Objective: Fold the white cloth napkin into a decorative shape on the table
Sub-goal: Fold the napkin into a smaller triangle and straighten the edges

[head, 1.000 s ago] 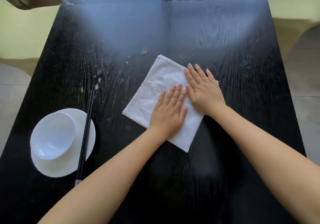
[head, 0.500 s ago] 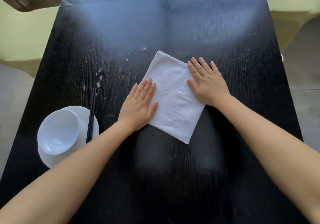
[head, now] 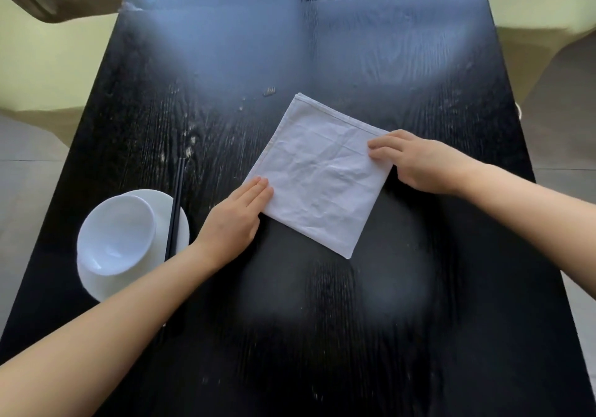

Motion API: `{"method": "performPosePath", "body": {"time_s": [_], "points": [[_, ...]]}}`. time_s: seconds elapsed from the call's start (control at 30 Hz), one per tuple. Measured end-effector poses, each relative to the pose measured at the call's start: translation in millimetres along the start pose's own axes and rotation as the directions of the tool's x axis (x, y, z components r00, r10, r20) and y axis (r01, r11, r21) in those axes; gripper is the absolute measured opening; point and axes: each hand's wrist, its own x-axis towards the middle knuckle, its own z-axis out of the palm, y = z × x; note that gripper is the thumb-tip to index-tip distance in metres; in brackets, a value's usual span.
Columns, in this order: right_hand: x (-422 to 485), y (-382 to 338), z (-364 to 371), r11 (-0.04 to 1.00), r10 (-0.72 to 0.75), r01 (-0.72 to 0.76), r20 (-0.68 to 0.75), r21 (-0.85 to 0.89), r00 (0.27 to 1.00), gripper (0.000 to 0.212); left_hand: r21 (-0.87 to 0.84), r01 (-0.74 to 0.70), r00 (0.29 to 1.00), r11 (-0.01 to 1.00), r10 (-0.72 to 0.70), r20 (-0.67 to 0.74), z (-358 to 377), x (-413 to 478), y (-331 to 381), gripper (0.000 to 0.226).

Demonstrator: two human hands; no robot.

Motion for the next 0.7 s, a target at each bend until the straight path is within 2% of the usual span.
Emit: {"method": "performPosePath", "body": {"time_s": [0.1, 0.17, 0.27, 0.33, 0.4, 0.47, 0.53, 0.6, 0.7], "points": [[4, 2, 1, 0.995, -0.057, 0.055, -0.023, -0.085, 0.998, 0.031, 0.057, -0.06, 0.994, 0.997, 0.065, -0.084, 6, -4, -3, 0.041], [3, 2, 7, 0.99, -0.066, 0.061, -0.035, -0.131, 0.997, 0.03, 0.078, -0.079, 0.984, 0.994, 0.09, -0.156, 7, -5, -6, 0.034], [0, -2, 9, 0.999, -0.023, 0.017, -0.134, -0.042, 0.991, 0.024, 0.058, -0.056, 0.977, 0.997, 0.066, -0.203, 5, -2, -8, 0.021], [-1, -2, 10, 0.994, 0.039, -0.018, -0.199, 0.109, 0.979, 0.013, -0.04, 0.033, 0.981, 0.999, -0.04, -0.191, 2, 1, -5, 0.017], [0, -2, 8, 0.956, 0.129, -0.065, -0.209, 0.285, 0.969, 0.004, -0.204, 0.201, 0.958, 0.958, -0.236, -0.162, -4, 4, 0, 0.019], [5, -2, 2, 0.884, 0.271, -0.161, -0.199, 0.439, 0.942, 0.005, -0.329, 0.361, 0.895, 0.872, -0.424, -0.142, -7, 9, 5, 0.018], [12, -1, -2, 0.791, 0.413, -0.29, -0.12, 0.539, 0.903, 0.01, -0.368, 0.454, 0.833, 0.812, -0.533, -0.147, -9, 16, 10, 0.014], [18, 0, -1, 0.724, 0.491, -0.372, -0.055, 0.581, 0.869, 0.012, -0.412, 0.52, 0.77, 0.748, -0.619, -0.151, -9, 23, 16, 0.016], [26, -1, 5, 0.683, 0.56, -0.43, -0.046, 0.591, 0.827, 0.012, -0.52, 0.633, 0.633, 0.574, -0.77, -0.079, -3, 32, 20, 0.014]]}}
